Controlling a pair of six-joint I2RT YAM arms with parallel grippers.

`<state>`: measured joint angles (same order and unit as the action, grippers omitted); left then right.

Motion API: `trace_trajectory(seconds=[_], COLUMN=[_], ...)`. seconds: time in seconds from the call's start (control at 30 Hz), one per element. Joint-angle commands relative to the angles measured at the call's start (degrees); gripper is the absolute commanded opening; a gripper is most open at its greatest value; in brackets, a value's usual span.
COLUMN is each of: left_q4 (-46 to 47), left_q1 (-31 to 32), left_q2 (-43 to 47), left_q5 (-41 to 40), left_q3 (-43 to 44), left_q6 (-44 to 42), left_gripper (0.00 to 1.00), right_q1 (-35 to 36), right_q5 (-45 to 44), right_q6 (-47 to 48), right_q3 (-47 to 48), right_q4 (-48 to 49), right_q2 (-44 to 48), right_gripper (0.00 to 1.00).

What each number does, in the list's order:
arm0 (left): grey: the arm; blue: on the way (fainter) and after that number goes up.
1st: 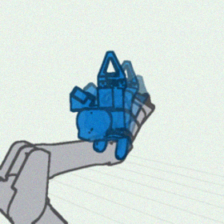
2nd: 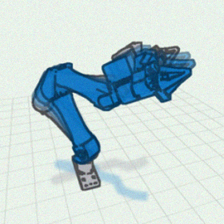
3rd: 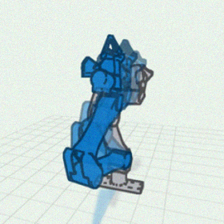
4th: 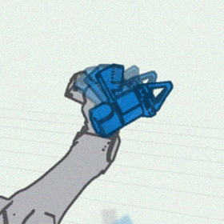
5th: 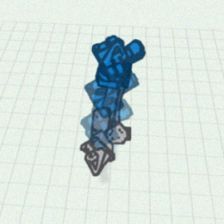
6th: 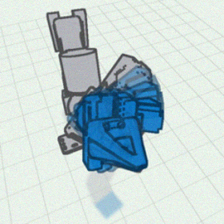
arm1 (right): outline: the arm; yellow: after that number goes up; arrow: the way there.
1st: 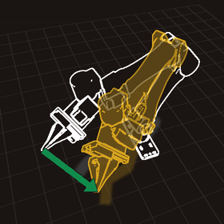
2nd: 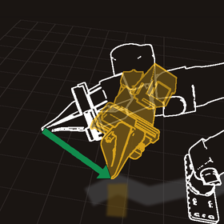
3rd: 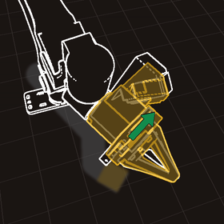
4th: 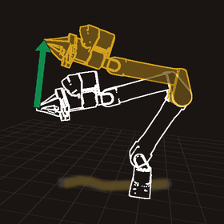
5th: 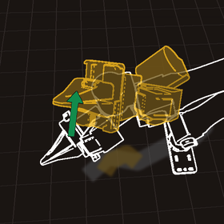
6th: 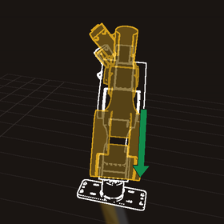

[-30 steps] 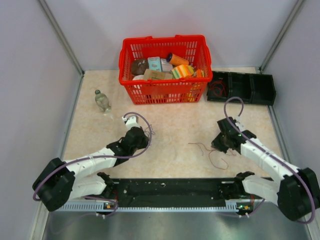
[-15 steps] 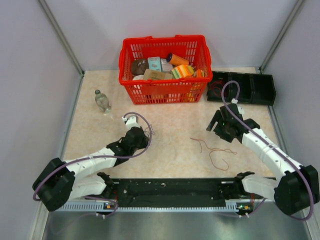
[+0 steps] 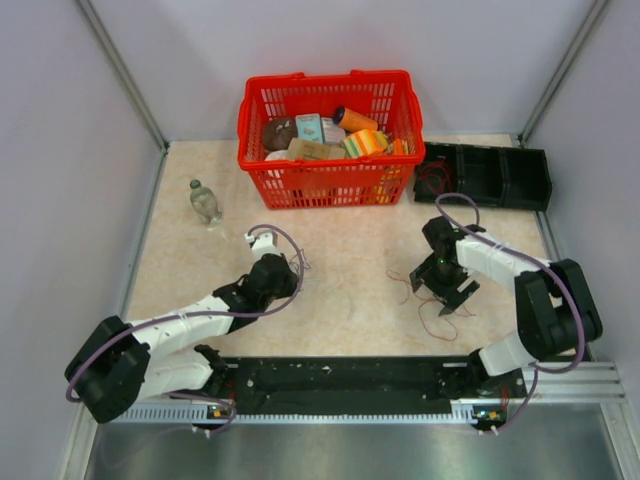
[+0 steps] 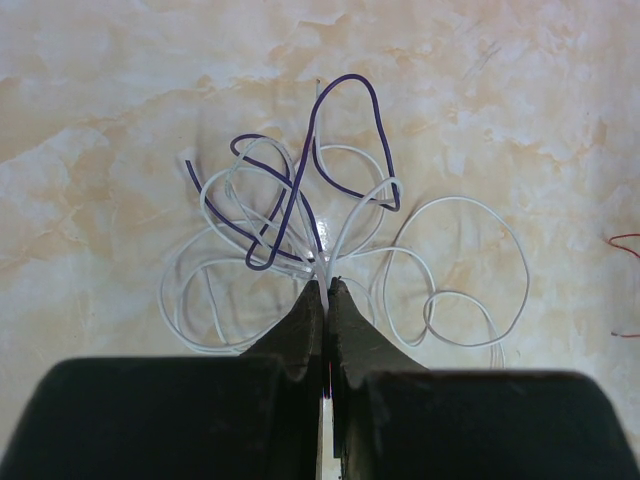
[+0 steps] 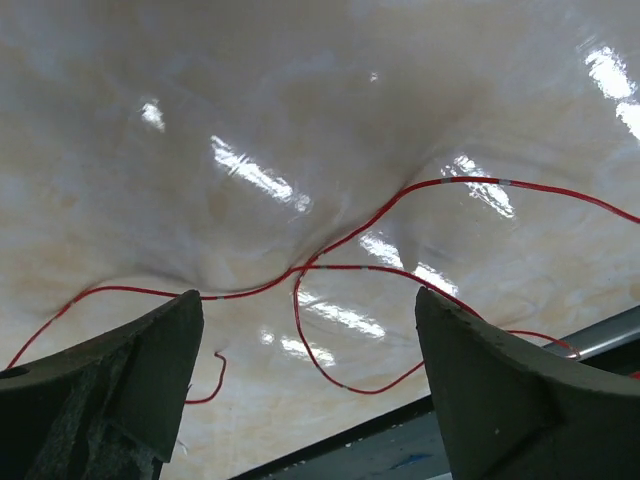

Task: Untangle the cables

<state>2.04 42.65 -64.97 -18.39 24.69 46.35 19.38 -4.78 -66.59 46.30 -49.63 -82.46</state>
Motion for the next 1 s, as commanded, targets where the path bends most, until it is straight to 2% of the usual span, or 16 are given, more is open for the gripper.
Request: trace_trajectory(seconds=[0.0, 0.2, 0.3, 0.37, 0.4, 0.43, 0.5, 0.53, 0.73, 0.87, 0.97], left_q4=[3.14, 4.11, 4.20, 4.28, 4.28, 4.28, 4.28, 4.28, 4.11, 3.67, 3.32], left_q1=[-0.11, -0.11, -0.11, -0.11, -0.11, -0.11, -0.11, -0.11, -0.11, -0.11, -0.11], left_q2=[1.95, 2.92, 3.01, 3.01, 3.01, 3.01, 3.18, 3.27, 3.01, 2.57, 2.22], left_q5=[0.29, 0.46, 0.55, 0.55, 0.46, 0.38, 0.29, 0.37, 0.20, 0.20, 0.29], left_q3=[-0.95, -1.84, -1.92, -2.01, -2.01, -2.01, -2.10, -2.19, -1.93, -1.57, -1.22], left_q6=[-0.64, -0.73, -0.91, -1.00, -0.91, -0.91, -0.82, -0.82, -0.82, -0.64, -0.64], left_gripper=[0.00, 0.00, 0.00, 0.00, 0.00, 0.00, 0.00, 0.00, 0.00, 0.00, 0.00], right_q1=[-1.27, -1.45, -1.36, -1.36, -1.27, -1.27, -1.36, -1.27, -1.27, -1.18, -1.18], right_q5=[-1.82, -3.83, -3.49, -2.79, -2.78, -2.61, -2.17, -2.08, 2.30, 6.53, 7.05], right_q6=[-7.15, -9.79, -10.49, -11.37, -11.46, -11.37, -10.41, -9.45, 2.67, 11.81, 17.96], right_q3=[3.62, 2.39, 0.64, -2.17, -3.92, -5.33, -7.45, -7.98, -10.61, -15.89, -14.85], right_q4=[-3.63, -2.23, -0.66, 2.06, 3.82, 5.84, 9.45, 10.68, 20.33, 31.33, 32.13], right_q2=[-5.07, -6.58, -6.40, -5.62, -5.09, -4.39, -3.50, -3.41, -1.05, 9.30, 16.86], right_gripper=[0.83, 0.70, 0.50, 0.40, 0.30, 0.24, 0.14, 0.00, 0.00, 0.00, 0.00])
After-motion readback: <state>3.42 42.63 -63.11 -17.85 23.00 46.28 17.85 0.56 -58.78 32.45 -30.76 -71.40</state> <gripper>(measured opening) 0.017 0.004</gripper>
